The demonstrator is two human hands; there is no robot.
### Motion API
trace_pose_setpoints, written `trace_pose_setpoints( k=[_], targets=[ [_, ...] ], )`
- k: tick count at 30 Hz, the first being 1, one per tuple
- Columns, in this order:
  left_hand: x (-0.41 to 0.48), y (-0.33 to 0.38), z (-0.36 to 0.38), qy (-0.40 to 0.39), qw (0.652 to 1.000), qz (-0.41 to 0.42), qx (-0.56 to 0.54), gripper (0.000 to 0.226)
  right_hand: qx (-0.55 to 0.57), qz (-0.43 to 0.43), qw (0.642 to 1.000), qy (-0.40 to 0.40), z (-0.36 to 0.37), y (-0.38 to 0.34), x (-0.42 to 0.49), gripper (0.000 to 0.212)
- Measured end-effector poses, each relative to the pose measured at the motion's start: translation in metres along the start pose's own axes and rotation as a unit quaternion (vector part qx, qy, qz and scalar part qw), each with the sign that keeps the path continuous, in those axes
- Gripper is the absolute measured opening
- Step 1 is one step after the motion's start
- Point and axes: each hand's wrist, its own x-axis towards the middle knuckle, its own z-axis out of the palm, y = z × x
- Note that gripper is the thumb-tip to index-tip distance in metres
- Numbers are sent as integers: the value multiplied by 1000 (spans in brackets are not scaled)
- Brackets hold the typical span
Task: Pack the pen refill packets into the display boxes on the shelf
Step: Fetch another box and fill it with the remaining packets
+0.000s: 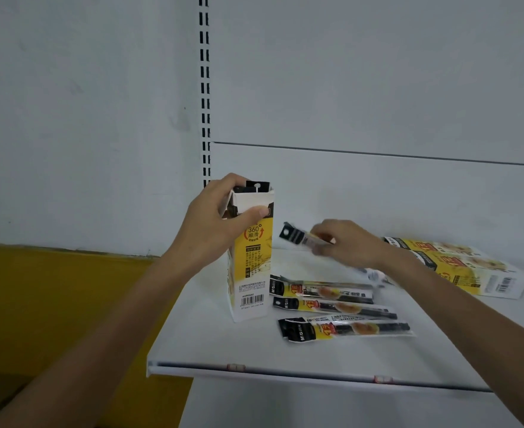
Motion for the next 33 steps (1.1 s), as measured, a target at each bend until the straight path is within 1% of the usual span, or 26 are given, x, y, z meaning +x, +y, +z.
trace_pose_setpoints(
  k=[1,2,4,6,9,11,12,13,14,17,18,20,22,23,25,27,28,31,33],
  targets=[
    [0,0,1,2,1000,2,3,18,53,-1,998,38,-6,-2,0,10],
    [0,0,2,4,1000,3,7,20,129,7,989,72,-12,-5,0,12],
    [0,1,2,5,1000,8,17,25,296,20,948,115,-27,-15,0,14],
    [2,2,0,-6,1000,17,24,31,400,21,906,135,-42,-27,2,14],
    [5,6,-4,-25,998,23,44,38,460,16,869,180,-64,-45,5,16],
    [7,9,-5,-31,998,20,59,38,511,-2,832,215,-77,-60,6,4],
    [7,9,-4,-32,997,23,66,36,537,-13,810,234,-83,-67,6,6],
    [6,9,-3,-30,996,30,73,34,559,-25,790,250,-89,-72,7,14],
    [5,8,-2,-23,996,37,74,32,562,-32,781,269,-94,-75,9,20],
    [-1,6,0,-2,999,39,24,25,485,-1,800,354,-103,-78,13,32],
    [-3,6,0,-1,999,37,6,27,475,9,796,376,-104,-78,13,36],
    [-4,7,0,-10,999,29,-16,30,495,-2,777,389,-105,-83,13,36],
    [-3,9,1,-22,999,26,-17,29,498,-47,776,384,-104,-89,13,34],
    [-2,9,0,-26,999,26,-14,28,483,-73,786,379,-101,-91,14,32],
    [-1,8,-1,-30,999,23,-15,26,435,-113,820,353,-96,-94,13,29],
    [0,6,-2,-31,999,19,-15,22,389,-136,856,312,-93,-96,12,27],
    [1,6,-2,-30,999,17,-14,21,374,-139,869,294,-92,-96,12,28],
    [2,4,-3,-27,999,10,-23,18,334,-141,890,277,-90,-97,11,36],
    [3,4,-2,-29,999,17,-17,19,313,-148,898,272,-93,-96,11,36]
  ],
)
